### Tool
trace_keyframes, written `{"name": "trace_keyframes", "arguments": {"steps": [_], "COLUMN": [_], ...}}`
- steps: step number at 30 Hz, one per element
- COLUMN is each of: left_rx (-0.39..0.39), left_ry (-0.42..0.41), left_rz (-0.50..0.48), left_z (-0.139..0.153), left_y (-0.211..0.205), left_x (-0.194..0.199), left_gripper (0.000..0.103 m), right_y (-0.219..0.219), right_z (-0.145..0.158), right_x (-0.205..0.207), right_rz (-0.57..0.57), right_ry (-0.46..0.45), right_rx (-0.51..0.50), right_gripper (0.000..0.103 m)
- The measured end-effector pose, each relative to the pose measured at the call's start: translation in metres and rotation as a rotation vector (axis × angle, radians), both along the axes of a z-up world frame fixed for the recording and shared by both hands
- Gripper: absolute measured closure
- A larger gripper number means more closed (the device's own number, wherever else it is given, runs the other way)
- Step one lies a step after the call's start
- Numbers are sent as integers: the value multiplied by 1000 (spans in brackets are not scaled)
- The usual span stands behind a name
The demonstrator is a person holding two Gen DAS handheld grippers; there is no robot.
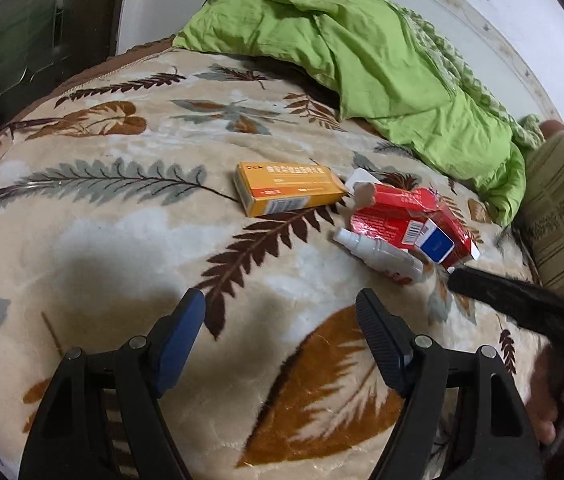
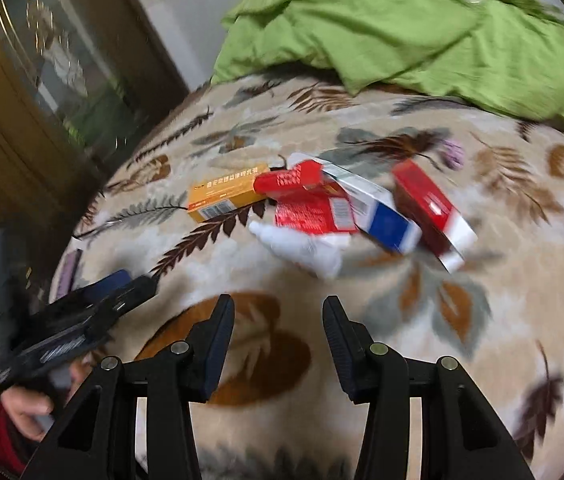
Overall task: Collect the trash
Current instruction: 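Grasp the white plastic bottle with the right tool, then grasp the orange medicine box with the left tool while the right tool holds the bottle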
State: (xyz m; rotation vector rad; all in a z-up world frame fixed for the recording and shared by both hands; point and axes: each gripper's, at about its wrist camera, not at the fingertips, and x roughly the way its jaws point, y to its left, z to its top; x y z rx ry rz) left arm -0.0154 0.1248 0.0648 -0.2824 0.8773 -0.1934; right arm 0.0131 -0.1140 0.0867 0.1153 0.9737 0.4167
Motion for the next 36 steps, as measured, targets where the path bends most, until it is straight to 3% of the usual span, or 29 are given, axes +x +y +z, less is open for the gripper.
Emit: {"name": "trace_keyframes", "arguments": {"steps": [8, 10, 14, 17, 18, 22, 27, 29, 32, 36], "left_rx": [-19, -16, -10, 31, 46, 140, 167, 180, 130, 93], "left_ry": [-9, -21, -26, -40, -39, -71, -79, -43, 72, 120], "left_rz": [-7, -12, -52, -89, -109, -166, -229, -242, -264, -321], "left_z": [3, 6, 10, 15, 16, 22, 23, 13, -9, -19], "left_y": [7, 8, 6, 2, 1, -7, -12, -12, -6, -8], "left_x": [2, 2, 10, 22, 27, 57, 116, 141, 169, 161], "left_gripper": [26, 26, 26, 26, 26, 25, 23, 23, 23, 23], "right_y": [33, 39, 59, 66, 65, 46, 32, 25, 15, 3], "right_z": [-36, -42, -52, -57, -56, -48, -38, -37, -34, -34], "right_x": [70, 72, 62, 53, 51, 32, -21, -41, -59, -64], "right_rz": [93, 140, 219, 184, 157, 40, -40, -61, -96, -133], "right_ry": [86, 116, 133, 95, 93, 109, 92, 83, 58, 34], "right_rx": [-90, -72, -142, -208, -199, -46, 92, 145, 218, 246], "right_gripper": [54, 54, 55, 65, 71, 72, 71, 71, 71, 71]}}
